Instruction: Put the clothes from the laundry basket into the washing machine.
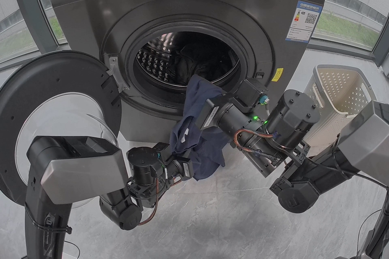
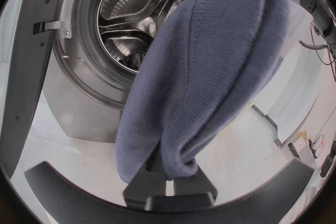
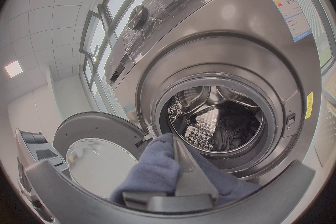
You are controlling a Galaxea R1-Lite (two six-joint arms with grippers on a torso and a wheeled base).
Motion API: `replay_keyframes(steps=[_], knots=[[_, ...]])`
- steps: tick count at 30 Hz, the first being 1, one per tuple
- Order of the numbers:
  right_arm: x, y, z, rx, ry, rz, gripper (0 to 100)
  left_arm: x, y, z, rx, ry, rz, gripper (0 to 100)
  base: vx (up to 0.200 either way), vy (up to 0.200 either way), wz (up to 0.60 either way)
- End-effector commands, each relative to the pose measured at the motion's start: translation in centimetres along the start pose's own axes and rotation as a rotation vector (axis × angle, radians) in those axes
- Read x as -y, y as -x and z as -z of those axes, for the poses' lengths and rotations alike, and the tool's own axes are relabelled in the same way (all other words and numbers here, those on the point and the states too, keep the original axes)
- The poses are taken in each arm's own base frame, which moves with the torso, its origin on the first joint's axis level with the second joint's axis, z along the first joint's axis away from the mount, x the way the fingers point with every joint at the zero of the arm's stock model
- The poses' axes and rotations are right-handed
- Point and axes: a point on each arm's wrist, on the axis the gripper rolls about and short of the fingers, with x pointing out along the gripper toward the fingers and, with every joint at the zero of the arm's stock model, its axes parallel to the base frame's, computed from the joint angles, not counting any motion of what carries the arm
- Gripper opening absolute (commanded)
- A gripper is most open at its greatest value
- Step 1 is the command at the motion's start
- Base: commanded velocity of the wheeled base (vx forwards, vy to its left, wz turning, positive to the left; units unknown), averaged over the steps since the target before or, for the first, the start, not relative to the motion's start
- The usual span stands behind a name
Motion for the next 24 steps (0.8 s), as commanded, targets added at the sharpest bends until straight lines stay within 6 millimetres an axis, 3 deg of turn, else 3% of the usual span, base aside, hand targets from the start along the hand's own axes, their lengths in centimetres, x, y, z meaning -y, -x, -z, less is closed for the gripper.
replay_keyframes(steps=[1, 7, 10, 11, 12, 17, 24], knots=[[0.4, 0.1, 0.0, -0.001, 0.002, 0.008, 0, 0.0, 0.8, -1.3, 0.023, 0.004, 0.001, 0, 0.000, 0.000, 0.00], [3.2, 1.1, -0.9, -0.011, 0.030, 0.080, 0, 0.6, 7.1, -7.0, 0.077, 0.013, 0.041, 0, 0.000, 0.000, 0.00], [4.5, 1.7, -1.4, -0.018, 0.042, 0.113, 0, 0.4, 10.5, -8.4, 0.075, 0.013, 0.088, 0, 0.000, 0.000, 0.00], [4.5, 1.8, -1.4, -0.016, 0.042, 0.115, 0, 0.5, 10.6, -8.5, 0.077, 0.013, 0.091, 0, 0.000, 0.000, 0.00], [5.0, 2.4, -1.7, -0.011, 0.041, 0.130, 0, 0.2, 12.5, -9.4, 0.086, 0.010, 0.113, 0, 0.000, 0.000, 0.00], [5.7, 4.3, -1.5, -0.042, 0.052, 0.139, 0, -1.9, 13.7, -12.1, 0.191, 0.000, 0.045, 0, 0.000, 0.000, 0.00], [5.9, 5.5, -3.2, -0.010, 0.049, 0.150, 0, -2.5, 13.6, -15.6, 0.335, -0.014, 0.071, 0, 0.000, 0.000, 0.00]])
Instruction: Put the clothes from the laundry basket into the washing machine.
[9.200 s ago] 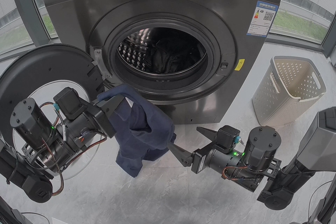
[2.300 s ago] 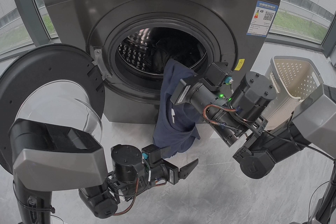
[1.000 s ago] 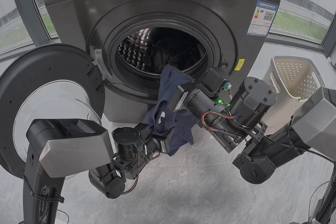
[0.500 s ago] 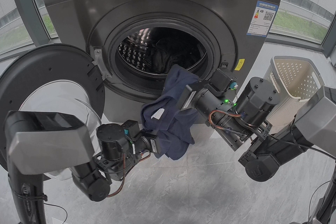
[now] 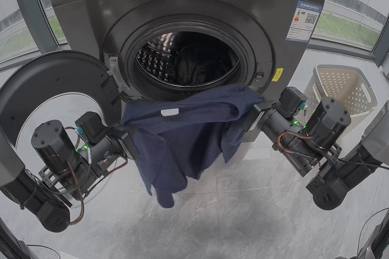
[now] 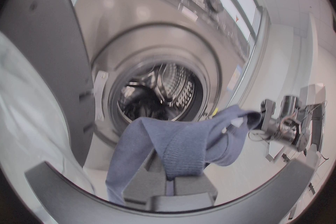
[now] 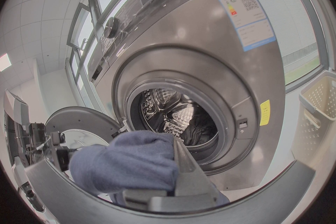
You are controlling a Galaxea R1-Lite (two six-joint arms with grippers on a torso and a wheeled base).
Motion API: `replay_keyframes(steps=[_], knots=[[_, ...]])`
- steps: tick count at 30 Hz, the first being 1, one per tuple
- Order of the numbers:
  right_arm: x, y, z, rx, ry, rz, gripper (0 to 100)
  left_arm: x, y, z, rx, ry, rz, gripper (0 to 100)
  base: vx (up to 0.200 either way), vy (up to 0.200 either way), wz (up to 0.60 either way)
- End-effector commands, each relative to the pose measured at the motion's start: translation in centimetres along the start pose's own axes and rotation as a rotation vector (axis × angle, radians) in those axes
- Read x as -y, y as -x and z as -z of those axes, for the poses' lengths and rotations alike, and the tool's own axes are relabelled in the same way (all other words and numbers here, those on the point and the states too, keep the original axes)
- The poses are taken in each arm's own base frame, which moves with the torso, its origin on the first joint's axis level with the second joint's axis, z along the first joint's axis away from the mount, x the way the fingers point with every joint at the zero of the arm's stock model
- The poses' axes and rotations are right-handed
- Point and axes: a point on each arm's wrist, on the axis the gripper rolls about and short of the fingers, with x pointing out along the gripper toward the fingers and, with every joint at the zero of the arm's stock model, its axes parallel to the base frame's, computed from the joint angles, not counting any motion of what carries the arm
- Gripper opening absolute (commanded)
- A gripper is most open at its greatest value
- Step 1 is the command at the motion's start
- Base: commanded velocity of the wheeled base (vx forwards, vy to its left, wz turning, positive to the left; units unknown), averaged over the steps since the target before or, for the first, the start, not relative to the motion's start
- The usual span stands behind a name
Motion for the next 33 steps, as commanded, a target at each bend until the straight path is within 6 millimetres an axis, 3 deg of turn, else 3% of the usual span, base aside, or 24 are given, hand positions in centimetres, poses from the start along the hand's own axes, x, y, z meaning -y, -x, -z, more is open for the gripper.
replay_keyframes(steps=[1, 4, 8, 18, 25, 33], knots=[[0.9, 1.1, -1.7, 0.033, 0.004, 0.022, 0, -0.4, 0.6, -4.0, 0.155, -0.016, 0.015, 0, 0.000, 0.000, 0.00], [2.1, 1.5, -2.1, 0.030, 0.014, 0.051, 0, -0.6, 0.9, -5.3, 0.197, -0.021, 0.043, 0, 0.000, 0.000, 0.00], [2.9, 1.5, -2.5, 0.043, 0.015, 0.069, 0, -0.8, 1.0, -5.2, 0.189, -0.007, 0.043, 0, 0.000, 0.000, 0.00], [2.2, 0.7, -3.5, 0.095, 0.018, 0.048, 0, -0.7, -0.4, -6.7, 0.264, -0.002, 0.048, 0, 0.000, 0.000, 0.00], [1.7, 0.3, -5.1, 0.157, 0.011, 0.040, 0, -0.2, -0.1, -5.2, 0.202, -0.019, 0.062, 0, 0.000, 0.000, 0.00], [1.3, 0.5, -5.1, 0.155, 0.004, 0.030, 0, 0.0, -0.2, -5.3, 0.207, -0.045, 0.063, 0, 0.000, 0.000, 0.00]])
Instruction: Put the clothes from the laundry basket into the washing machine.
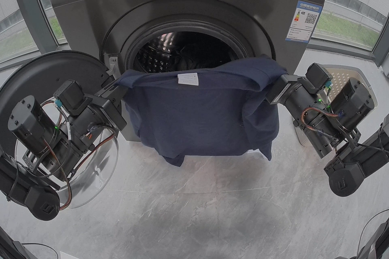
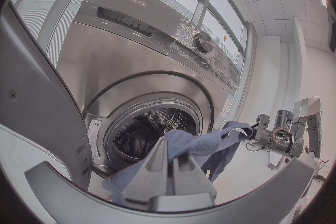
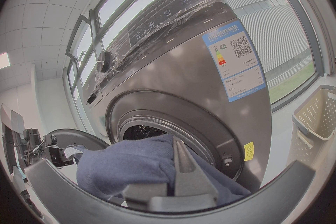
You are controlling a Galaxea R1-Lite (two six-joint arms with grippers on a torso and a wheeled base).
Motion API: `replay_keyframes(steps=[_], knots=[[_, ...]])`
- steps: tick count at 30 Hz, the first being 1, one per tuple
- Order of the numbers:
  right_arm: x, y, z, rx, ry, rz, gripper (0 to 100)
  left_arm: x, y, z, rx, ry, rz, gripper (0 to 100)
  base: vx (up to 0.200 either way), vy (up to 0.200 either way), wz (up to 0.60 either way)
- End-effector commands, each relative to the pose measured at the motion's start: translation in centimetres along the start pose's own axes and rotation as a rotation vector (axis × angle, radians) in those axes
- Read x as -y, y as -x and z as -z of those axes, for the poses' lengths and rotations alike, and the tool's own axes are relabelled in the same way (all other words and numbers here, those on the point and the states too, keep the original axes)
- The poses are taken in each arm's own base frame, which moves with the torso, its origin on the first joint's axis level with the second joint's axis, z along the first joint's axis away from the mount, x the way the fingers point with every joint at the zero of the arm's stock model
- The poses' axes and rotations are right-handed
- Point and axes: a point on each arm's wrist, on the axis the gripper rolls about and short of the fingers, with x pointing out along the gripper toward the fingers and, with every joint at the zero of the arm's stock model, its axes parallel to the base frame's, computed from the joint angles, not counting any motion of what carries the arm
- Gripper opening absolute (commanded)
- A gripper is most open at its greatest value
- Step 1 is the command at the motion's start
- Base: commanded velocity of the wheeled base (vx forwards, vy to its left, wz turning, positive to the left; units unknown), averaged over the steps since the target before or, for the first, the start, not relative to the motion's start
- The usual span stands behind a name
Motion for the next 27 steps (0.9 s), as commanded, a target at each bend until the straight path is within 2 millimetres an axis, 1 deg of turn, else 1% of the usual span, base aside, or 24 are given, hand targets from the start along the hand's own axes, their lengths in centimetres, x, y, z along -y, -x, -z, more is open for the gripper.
replay_keyframes(steps=[1, 5, 9, 16, 22, 27], knots=[[-0.1, 0.2, -0.5, 0.008, -0.005, -0.003, 0, -0.1, 0.0, 0.0, -0.001, 0.001, -0.001, 0, 0.000, 0.000, 0.00], [-0.2, 0.3, -0.8, 0.015, -0.003, -0.006, 0, 0.1, 0.0, -0.3, 0.014, 0.000, 0.004, 0, 0.000, 0.000, 0.00], [-0.5, 0.3, -1.8, 0.049, -0.012, -0.009, 0, 0.2, 0.1, -0.7, 0.025, -0.001, 0.009, 0, 0.000, 0.000, 0.00], [-0.5, 0.4, -1.6, 0.040, -0.013, -0.012, 0, 0.3, -0.1, -0.9, 0.036, 0.000, 0.013, 0, 0.000, 0.000, 0.00], [-0.2, 1.0, -1.6, 0.028, -0.014, 0.001, 0, 0.2, 0.1, -0.2, 0.008, 0.011, 0.011, 0, 0.000, 0.000, 0.00], [-0.4, 1.0, -2.0, 0.038, -0.015, -0.008, 0, 0.5, 0.1, -0.6, 0.023, 0.002, 0.028, 0, 0.000, 0.000, 0.00]])
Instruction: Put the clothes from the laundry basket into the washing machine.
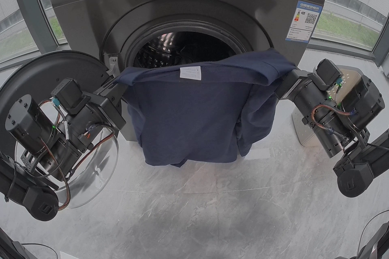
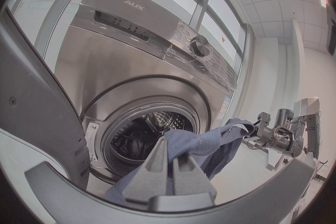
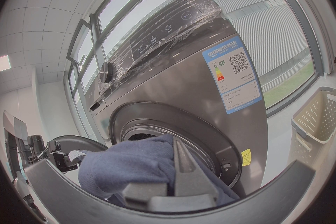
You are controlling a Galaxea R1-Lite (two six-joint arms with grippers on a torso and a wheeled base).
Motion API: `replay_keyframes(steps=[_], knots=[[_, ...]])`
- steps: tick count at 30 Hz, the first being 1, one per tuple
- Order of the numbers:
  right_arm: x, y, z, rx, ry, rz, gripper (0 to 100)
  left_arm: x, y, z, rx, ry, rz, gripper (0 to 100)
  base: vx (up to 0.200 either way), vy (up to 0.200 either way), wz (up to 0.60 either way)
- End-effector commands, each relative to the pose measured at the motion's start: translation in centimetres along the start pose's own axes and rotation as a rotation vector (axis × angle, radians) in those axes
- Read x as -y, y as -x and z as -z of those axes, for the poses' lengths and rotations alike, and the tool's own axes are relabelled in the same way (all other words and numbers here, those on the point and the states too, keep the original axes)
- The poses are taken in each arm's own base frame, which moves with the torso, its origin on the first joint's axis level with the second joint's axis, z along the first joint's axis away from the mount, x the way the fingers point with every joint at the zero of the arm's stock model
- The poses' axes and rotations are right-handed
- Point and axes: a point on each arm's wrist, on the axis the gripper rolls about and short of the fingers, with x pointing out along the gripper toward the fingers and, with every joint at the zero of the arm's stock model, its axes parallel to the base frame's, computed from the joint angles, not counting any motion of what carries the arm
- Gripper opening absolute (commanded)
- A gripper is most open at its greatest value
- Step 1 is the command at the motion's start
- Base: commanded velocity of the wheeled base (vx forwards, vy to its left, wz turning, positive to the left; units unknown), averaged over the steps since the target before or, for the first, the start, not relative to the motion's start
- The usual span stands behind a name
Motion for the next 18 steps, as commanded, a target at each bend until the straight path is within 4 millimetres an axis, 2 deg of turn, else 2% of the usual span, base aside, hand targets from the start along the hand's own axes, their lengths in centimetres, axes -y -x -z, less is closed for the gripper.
replay_keyframes(steps=[1, 9, 12, 18], knots=[[-0.2, 0.0, -0.3, 0.009, -0.003, -0.003, 0, 0.3, -0.1, -0.2, 0.010, 0.002, 0.014, 0, 0.000, 0.000, 0.00], [0.0, 0.1, -0.3, 0.010, 0.002, 0.001, 0, 0.3, -0.3, 0.1, 0.002, 0.005, 0.017, 0, 0.000, 0.000, 0.00], [0.0, 0.2, -0.1, -0.003, -0.001, -0.001, 0, 0.9, -0.4, 0.8, -0.018, 0.016, 0.034, 0, 0.000, 0.000, 0.00], [-0.3, 0.2, 0.2, -0.010, -0.006, -0.008, 0, 1.3, -0.2, 0.8, -0.024, 0.017, 0.043, 0, 0.000, 0.000, 0.00]])
